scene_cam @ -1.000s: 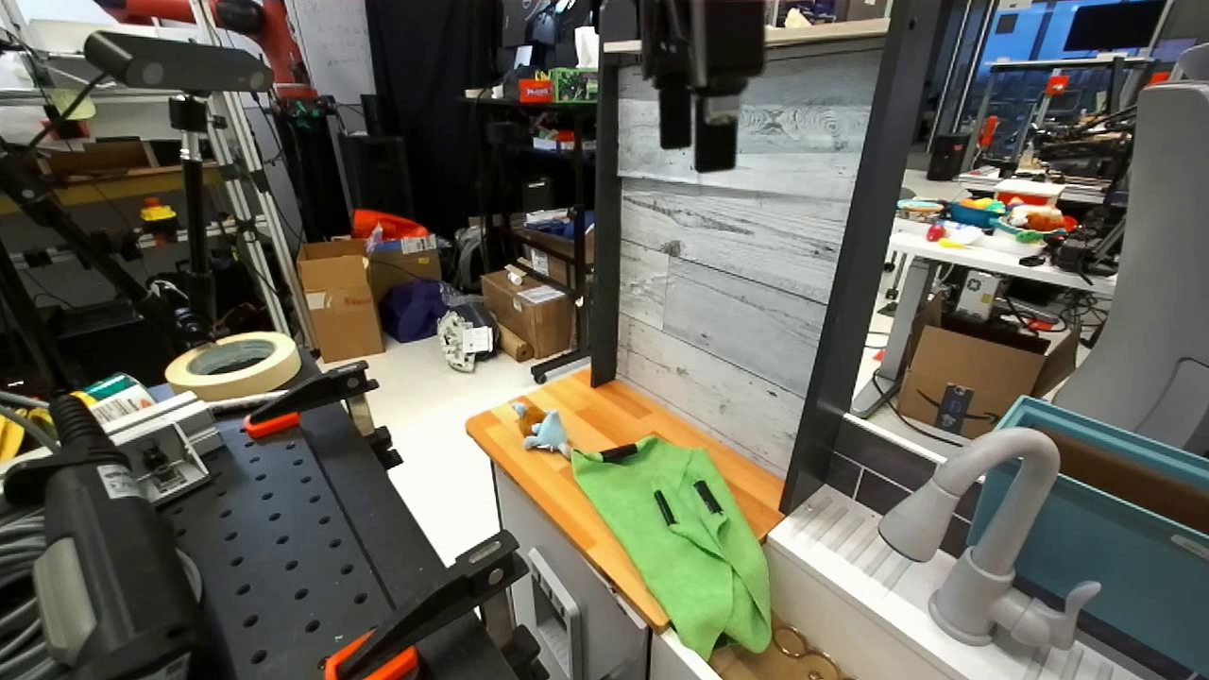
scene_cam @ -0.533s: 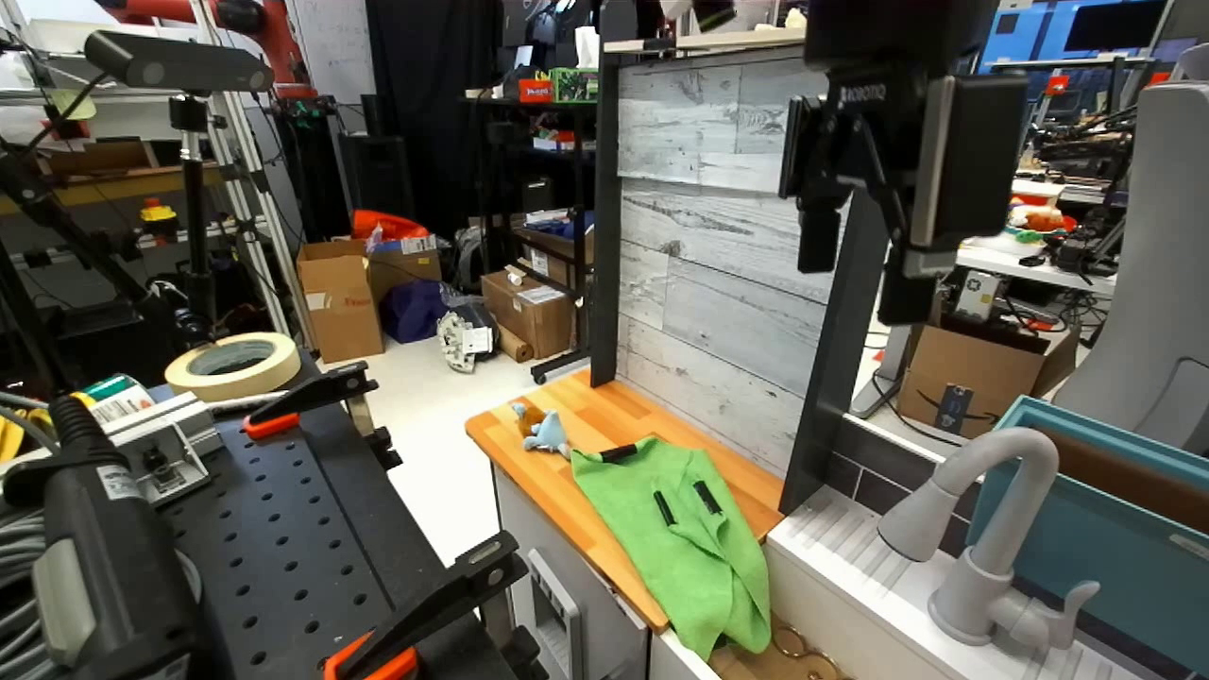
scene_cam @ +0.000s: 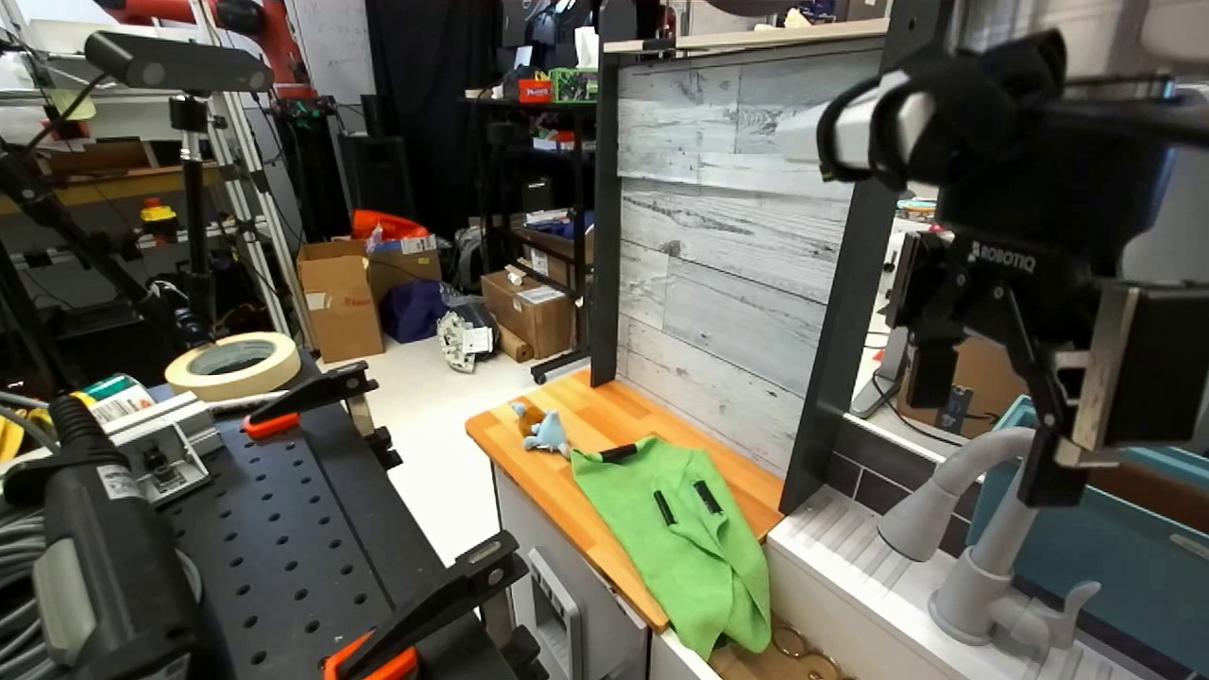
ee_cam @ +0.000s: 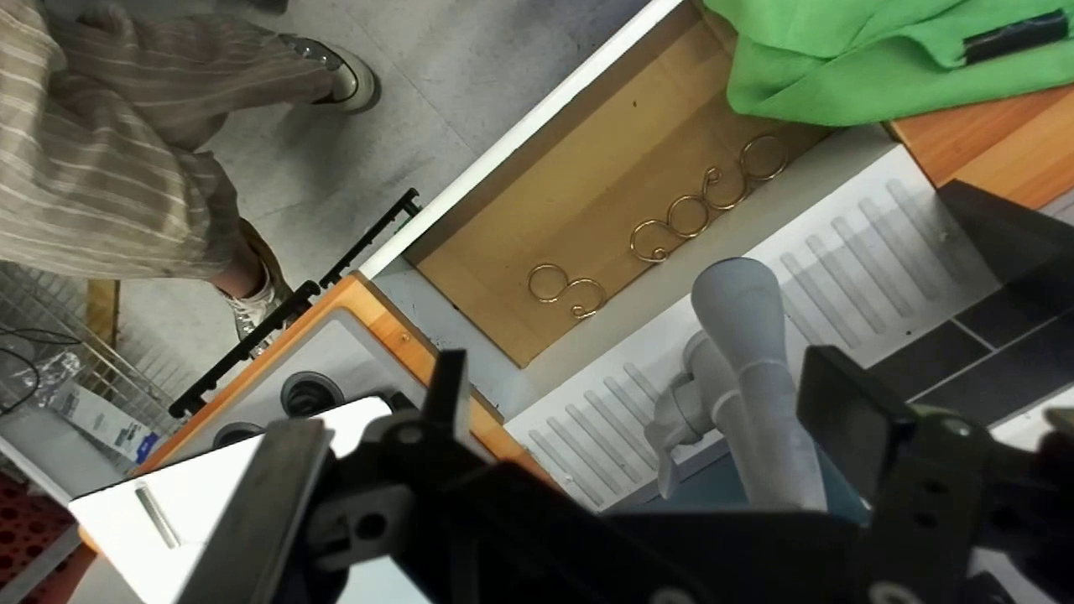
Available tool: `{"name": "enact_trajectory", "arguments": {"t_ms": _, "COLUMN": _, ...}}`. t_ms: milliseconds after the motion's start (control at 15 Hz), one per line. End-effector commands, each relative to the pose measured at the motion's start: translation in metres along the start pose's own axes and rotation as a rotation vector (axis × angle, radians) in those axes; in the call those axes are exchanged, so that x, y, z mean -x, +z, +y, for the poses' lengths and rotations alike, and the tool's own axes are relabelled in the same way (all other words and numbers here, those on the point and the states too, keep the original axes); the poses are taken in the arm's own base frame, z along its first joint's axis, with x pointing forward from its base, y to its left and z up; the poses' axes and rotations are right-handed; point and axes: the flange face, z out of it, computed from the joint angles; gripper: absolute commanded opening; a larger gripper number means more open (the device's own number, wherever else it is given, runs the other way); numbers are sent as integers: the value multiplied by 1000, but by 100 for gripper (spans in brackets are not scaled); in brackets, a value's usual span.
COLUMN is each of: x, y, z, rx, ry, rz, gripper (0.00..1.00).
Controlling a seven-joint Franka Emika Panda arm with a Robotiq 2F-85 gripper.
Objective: Turn the faucet to the left
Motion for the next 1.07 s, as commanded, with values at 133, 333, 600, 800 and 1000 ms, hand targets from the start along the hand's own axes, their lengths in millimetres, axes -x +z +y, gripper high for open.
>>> {"name": "enact_trajectory", "arguments": {"t_ms": 133, "x": -31, "y": 35, "z": -22, "rx": -37, "ry": -33, "rz": -9, "gripper": 100}}
{"name": "enact_trajectory", "arguments": {"t_ms": 333, "x": -40, "y": 42, "z": -38, "rx": -40, "ry": -107, "rz": -1, "gripper": 100}}
{"name": "enact_trajectory", "arguments": {"t_ms": 600, "x": -52, "y": 48, "z": -51, "rx": -46, "ry": -176, "rz": 11, "gripper": 80}}
{"name": "enact_trajectory", "arguments": {"t_ms": 800, "x": -56, "y": 53, "z": -57, "rx": -47, "ry": -223, "rz": 16, "gripper": 56}}
{"name": "enact_trajectory", "arguments": {"t_ms": 1000, "x": -54, "y": 54, "z": -57, "rx": -66, "ry": -251, "rz": 19, "gripper": 34}}
